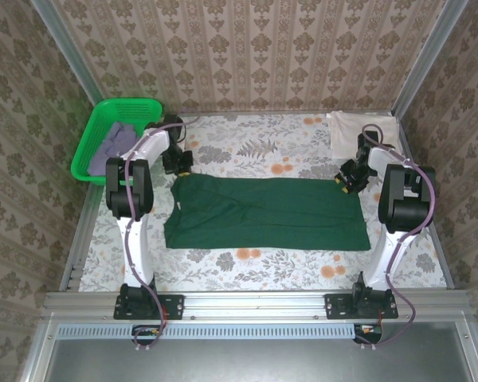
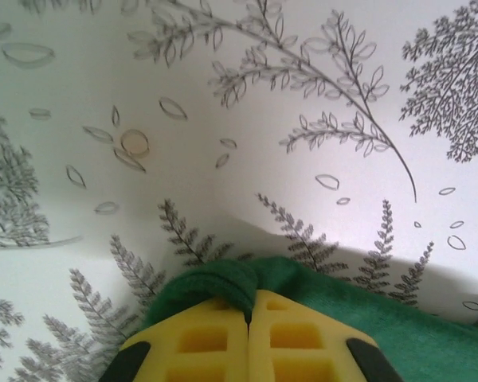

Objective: Fold and stack the t-shirts

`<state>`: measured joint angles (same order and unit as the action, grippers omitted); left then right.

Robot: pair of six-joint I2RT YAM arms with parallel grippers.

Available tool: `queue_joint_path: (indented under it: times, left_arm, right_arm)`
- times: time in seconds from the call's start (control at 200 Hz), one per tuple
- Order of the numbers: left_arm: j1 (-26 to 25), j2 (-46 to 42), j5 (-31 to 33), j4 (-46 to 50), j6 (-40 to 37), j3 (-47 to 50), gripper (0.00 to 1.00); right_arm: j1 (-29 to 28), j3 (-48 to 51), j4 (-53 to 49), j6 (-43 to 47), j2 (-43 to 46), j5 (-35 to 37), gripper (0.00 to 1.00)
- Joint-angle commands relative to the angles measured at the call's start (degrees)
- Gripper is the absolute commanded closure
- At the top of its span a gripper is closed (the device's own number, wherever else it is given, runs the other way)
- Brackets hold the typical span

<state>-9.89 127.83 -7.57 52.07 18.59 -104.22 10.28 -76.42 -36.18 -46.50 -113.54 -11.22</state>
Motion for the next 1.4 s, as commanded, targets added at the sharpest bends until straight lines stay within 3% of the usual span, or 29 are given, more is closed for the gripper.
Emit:
queue_joint_path:
  times: [0.0,0.27,0.39,0.745,0.915,1.005,1.145,1.39]
  left_arm:
    - [1.27,-1.80,2.31,-3.76,1.33,-1.28,1.00]
    - [1.85,-1.27,12.66,-8.34,1.16,-2.58,1.00]
    - [2.09,1.90,14.34,-6.53,1.69,-6.21,0.98]
    - [1.05,5.61,14.59,-2.30,5.09,-15.72,0.50]
    - [-0.57,0.23,13.43,-0.31,7.62,-14.80,0.45]
    - [-2.60,-2.90,9.18,-0.57,7.57,-11.61,0.49]
    - [-5.00,-4.79,0.47,-0.72,5.29,-6.52,0.56]
    - [-5.66,-1.53,-7.53,2.43,1.73,-3.23,0.61]
  right_arm:
    - [0.87,0.07,-1.09,0.13,-2.48,2.64,0.70]
    - [2.14,-1.53,-1.04,-1.99,-3.95,3.14,0.71]
    - [2.51,-1.89,-1.00,-2.53,-4.84,2.70,0.68]
    - [1.96,-4.63,0.33,-2.82,-1.71,-1.33,0.46]
    - [-0.18,-2.58,5.06,-3.69,4.85,-2.20,0.42]
    - [-3.45,-1.22,9.50,-2.43,8.62,-2.74,0.42]
    - [-12.30,-2.07,15.12,2.77,9.56,-9.47,0.44]
    - [-28.48,-17.49,7.31,10.63,-4.26,-17.79,0.50]
